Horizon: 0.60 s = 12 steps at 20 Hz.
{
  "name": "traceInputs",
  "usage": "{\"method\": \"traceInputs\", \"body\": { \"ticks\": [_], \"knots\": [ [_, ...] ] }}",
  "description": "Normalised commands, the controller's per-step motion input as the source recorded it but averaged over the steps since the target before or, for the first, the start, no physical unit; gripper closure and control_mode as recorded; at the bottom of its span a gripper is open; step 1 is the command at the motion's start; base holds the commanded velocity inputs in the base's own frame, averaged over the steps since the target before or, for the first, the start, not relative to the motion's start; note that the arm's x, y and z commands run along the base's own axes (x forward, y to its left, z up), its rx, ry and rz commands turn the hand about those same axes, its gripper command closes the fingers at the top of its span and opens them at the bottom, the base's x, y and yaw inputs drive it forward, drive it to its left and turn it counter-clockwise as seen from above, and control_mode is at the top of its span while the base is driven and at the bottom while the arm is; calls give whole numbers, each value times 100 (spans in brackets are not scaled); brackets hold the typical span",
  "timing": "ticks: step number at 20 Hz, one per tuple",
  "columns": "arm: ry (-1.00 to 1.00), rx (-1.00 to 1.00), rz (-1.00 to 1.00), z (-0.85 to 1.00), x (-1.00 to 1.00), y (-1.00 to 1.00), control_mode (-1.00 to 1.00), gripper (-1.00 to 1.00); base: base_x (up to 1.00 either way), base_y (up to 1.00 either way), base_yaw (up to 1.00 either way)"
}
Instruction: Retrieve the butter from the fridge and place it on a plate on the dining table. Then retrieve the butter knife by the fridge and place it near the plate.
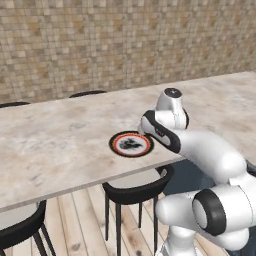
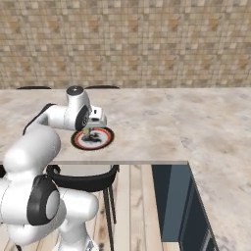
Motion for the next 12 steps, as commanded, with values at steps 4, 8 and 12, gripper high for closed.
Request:
{"method": "traceInputs", "body": {
  "ticks": [4,8,12],
  "knots": [
    [0,-5,0,-30,50,1,-100,100,0,0,0],
    [0,-6,0,-28,34,4,-100,100,0,0,0],
    [0,-2,0,-23,28,0,-100,100,0,0,0]
  ]
}}
